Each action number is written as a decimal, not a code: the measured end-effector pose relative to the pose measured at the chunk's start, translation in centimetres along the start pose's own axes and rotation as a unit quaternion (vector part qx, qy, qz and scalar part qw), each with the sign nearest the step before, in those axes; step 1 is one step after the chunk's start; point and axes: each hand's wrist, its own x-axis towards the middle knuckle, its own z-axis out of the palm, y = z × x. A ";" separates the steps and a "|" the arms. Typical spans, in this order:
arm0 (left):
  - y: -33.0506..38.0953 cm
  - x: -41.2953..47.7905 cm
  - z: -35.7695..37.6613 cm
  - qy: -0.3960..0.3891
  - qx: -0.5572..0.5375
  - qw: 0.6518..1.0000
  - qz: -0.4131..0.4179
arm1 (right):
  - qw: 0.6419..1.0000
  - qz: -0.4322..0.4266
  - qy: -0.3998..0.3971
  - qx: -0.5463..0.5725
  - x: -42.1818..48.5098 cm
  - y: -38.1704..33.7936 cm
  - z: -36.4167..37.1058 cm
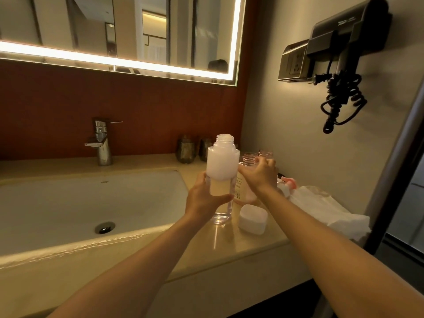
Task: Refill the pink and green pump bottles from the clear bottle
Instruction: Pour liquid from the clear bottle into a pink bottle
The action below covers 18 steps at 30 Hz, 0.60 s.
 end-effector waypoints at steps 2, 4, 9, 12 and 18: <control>-0.4 0.0 -1.0 -0.001 0.006 1.000 0.002 | 1.000 -0.010 -0.005 -0.010 0.0 0.1 -0.1; -0.9 0.0 -2.4 0.005 0.018 1.000 0.003 | 1.000 -0.025 -0.007 -0.005 -0.2 0.4 -0.1; -1.9 0.0 -6.9 0.037 0.072 0.996 0.022 | 0.994 -0.056 -0.027 0.085 -2.3 0.4 -0.1; -2.1 -0.4 -9.7 0.063 0.111 0.991 0.033 | 0.984 -0.069 -0.070 0.150 -4.3 -1.0 -0.1; -2.0 -1.2 -12.5 0.072 0.199 0.975 0.070 | 0.969 -0.094 -0.115 0.195 -7.2 -3.5 0.7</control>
